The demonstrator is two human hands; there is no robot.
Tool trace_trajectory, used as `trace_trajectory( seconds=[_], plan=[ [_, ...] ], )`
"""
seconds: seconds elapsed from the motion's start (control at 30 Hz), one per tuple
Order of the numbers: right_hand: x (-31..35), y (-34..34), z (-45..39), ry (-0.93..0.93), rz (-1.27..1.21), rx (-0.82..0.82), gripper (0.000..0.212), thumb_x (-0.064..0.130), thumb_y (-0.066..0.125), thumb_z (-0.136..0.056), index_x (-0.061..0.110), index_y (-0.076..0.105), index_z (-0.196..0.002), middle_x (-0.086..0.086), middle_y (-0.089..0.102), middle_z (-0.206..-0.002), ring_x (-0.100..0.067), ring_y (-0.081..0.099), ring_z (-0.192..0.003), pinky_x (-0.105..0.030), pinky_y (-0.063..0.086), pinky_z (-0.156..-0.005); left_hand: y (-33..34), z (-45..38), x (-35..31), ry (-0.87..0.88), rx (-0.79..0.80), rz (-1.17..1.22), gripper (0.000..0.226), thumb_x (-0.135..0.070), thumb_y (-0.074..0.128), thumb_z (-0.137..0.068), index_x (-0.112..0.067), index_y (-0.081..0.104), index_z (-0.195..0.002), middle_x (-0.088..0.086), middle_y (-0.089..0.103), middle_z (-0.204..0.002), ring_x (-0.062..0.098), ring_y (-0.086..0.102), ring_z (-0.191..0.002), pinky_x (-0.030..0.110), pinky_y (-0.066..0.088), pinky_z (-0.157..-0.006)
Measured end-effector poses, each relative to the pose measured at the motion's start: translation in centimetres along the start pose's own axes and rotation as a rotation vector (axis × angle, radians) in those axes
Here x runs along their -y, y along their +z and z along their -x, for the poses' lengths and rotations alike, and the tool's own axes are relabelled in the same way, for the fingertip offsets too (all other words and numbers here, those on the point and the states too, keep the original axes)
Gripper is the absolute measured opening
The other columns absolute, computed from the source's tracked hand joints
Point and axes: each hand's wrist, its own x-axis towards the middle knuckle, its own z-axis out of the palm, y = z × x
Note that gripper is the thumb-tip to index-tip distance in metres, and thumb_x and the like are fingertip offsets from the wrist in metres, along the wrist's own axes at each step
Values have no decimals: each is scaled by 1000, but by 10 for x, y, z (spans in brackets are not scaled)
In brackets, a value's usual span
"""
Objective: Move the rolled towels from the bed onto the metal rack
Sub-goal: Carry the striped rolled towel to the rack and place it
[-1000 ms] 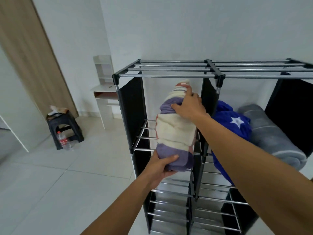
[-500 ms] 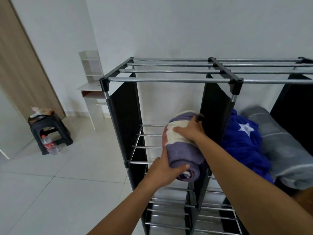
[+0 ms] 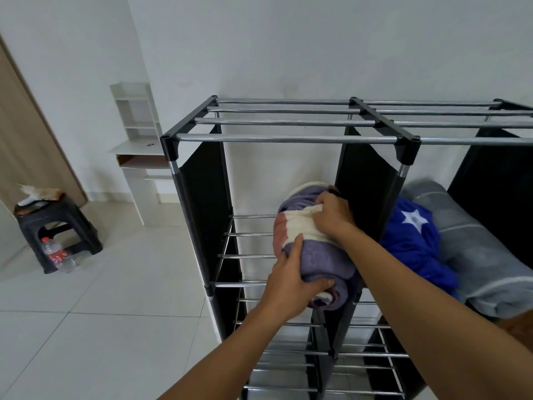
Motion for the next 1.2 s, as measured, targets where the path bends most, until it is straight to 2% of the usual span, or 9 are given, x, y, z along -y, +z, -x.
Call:
trace_trajectory(
  seconds=[0.13, 0.23, 0.33, 0.5, 0.6, 0.77, 0.87, 1.0, 1.2],
  plan=[
    [7, 0, -4, -34, -60, -105, 42, 14, 48, -92, 14, 49, -133, -16, 49, -136, -37, 49, -124, -37, 42, -100, -5, -14, 1, 0, 5, 26, 104, -50, 71, -75, -32, 4, -152, 8, 21, -158, 29, 37, -138, 41, 43, -107],
    [1, 14, 0, 18, -2, 1, 55, 23, 46, -94, 17, 33, -147, -17, 37, -148, -38, 39, -134, -41, 36, -109, -7, -25, 6, -45, 68, -33, 104, -53, 70, -75, -32, 5, -153, 11, 31, -154, 31, 44, -133, 32, 45, -100],
    [-6, 24, 4, 60, 31, 55, 59, 31, 40, -97, 20, 20, -151, -16, 28, -155, -38, 34, -138, -43, 32, -113, -7, -29, 9, -46, 83, -55, 105, -58, 70, -70, -35, 8, -151, 10, 40, -149, 29, 51, -126, 39, 49, -99],
    [1, 11, 22, 62, 67, 121, 60, 33, 36, -100, 18, 14, -154, -15, 20, -159, -36, 27, -142, -41, 27, -116, -4, -22, 9, -7, 62, -63, 107, -57, 69, -71, -28, 7, -152, 11, 26, -155, 28, 44, -132, 39, 45, -104],
    [0, 2, 49, -3, 47, 137, 59, 24, 36, -99, 16, 16, -153, -13, 16, -160, -32, 24, -144, -36, 24, -118, 2, -3, 7, 111, -99, -169, 98, -49, 67, -77, -23, 9, -151, 7, 9, -157, 27, 32, -138, 40, 39, -110],
    [-9, -31, 115, -40, -25, 70, 46, 14, 40, -97, 13, 39, -143, -11, 39, -149, -27, 41, -134, -29, 33, -108, 10, 14, 0, 362, -204, -158, 66, -42, 54, -81, -15, 36, -139, 15, 30, -149, 33, 37, -135, 49, 43, -104],
    [-30, -66, 174, 4, 90, 5, 39, 17, 40, -96, 21, 49, -133, -7, 62, -127, -28, 56, -116, -40, 47, -97, 24, 35, -19, 479, -256, -216, 54, -42, 49, -84, -16, 40, -130, 18, 35, -146, 33, 32, -135, 54, 41, -106],
    [-73, -108, 257, 222, 103, -166, 35, 19, 42, -97, 27, 53, -129, -3, 69, -113, -24, 61, -103, -33, 47, -84, 66, 71, -66, 629, -17, -256, 46, -44, 48, -81, -19, 49, -120, 15, 45, -142, 32, 47, -127, 41, 42, -102],
    [-147, -142, 442, 619, 24, -459, 32, 24, 49, -96, 22, 58, -127, -2, 67, -121, -19, 63, -106, -23, 44, -87, 160, 180, -139, 814, 558, -354, 56, -39, 56, -89, -17, 36, -136, 10, 14, -155, 29, 32, -138, 38, 34, -112]
  ],
)
